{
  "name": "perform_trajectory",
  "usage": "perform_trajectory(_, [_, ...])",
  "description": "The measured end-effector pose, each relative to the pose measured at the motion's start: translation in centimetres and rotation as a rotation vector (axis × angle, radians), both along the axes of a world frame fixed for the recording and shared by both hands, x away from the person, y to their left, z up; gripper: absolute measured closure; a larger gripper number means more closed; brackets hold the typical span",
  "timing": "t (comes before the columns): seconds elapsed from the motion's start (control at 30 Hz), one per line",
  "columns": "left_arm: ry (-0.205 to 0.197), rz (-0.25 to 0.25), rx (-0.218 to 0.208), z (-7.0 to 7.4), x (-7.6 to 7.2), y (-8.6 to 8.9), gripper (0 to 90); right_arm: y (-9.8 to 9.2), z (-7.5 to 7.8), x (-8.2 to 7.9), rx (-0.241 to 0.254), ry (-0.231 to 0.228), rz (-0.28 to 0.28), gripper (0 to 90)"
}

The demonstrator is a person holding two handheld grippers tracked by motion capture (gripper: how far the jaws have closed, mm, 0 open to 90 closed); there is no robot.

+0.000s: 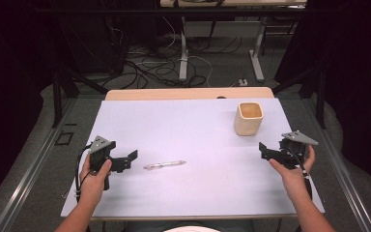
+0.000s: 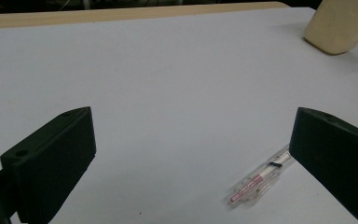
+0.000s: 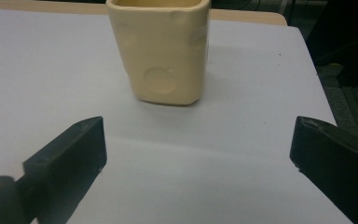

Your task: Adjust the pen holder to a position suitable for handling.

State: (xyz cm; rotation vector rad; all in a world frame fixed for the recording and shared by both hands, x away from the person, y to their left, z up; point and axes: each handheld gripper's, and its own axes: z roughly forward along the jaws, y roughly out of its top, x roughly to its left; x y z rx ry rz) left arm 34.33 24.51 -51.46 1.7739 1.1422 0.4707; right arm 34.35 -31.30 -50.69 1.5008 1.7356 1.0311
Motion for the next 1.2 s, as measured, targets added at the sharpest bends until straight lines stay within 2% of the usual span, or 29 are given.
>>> perform_trajectory(0.07, [-0.009, 0.004, -0.003, 0.0, 0.0, 0.1, 0.4, -0.1, -0.2, 0.4, -0.006, -0.003, -0.013, 16.0])
perform_trajectory(0.13, [-0.012, 0.0, -0.012, 0.1, -0.1, 0.3, 0.4, -0.3, -0.3, 0.6, -0.004, 0.001, -0.002, 16.6])
perform_trajectory(0.2, [-0.02, 0.001, -0.018, 0.2, -0.2, 0.4, 0.4, -0.4, -0.4, 1.3, -0.029, 0.003, 0.02, 26.3])
perform_trajectory(0.33, [-0.021, 0.001, -0.009, 0.2, -0.3, 0.4, 0.3, -0.7, -0.3, 2.1, -0.036, -0.018, 0.037, 39.2])
perform_trajectory(0.37, [-0.022, 0.001, -0.007, 0.2, -0.3, 0.4, 0.4, -0.8, -0.1, 2.3, -0.032, -0.009, 0.04, 41.6])
perform_trajectory(0.43, [-0.025, 0.004, -0.007, 0.1, -0.3, 0.4, 0.4, -1.1, 0.1, 2.8, -0.013, 0.019, 0.038, 44.8])
perform_trajectory(0.5, [-0.025, 0.008, -0.008, 0.1, -0.3, 0.4, 0.3, -1.3, 0.4, 3.5, -0.024, 0.039, 0.047, 47.0])
perform_trajectory(0.6, [-0.025, 0.01, -0.008, 0.1, -0.3, 0.5, 0.3, -1.4, 0.7, 4.1, -0.052, 0.036, 0.042, 48.5])
perform_trajectory(0.7, [-0.025, 0.021, -0.003, 0.0, -0.4, 0.4, 0.3, -1.7, 1.3, 5.4, -0.089, 0.037, 0.049, 49.4])
perform_trajectory(0.77, [-0.026, 0.024, 0.003, -0.1, -0.4, 0.5, 0.3, -1.9, 1.6, 6.1, -0.08, 0.039, 0.052, 55.4])
perform_trajectory(0.93, [-0.032, 0.03, -0.001, 0.0, -0.3, 0.6, 0.4, -2.5, 1.9, 7.7, -0.045, 0.007, 0.046, 73.4])
perform_trajectory(1.13, [-0.032, 0.029, -0.006, -0.1, -0.3, 0.7, 0.3, -2.8, 1.9, 9.5, -0.046, 0.019, 0.037, 84.0])
perform_trajectory(1.2, [-0.033, 0.024, -0.001, -0.2, -0.3, 0.6, 0.4, -3.1, 1.6, 10.4, -0.072, 0.009, 0.044, 88.6])
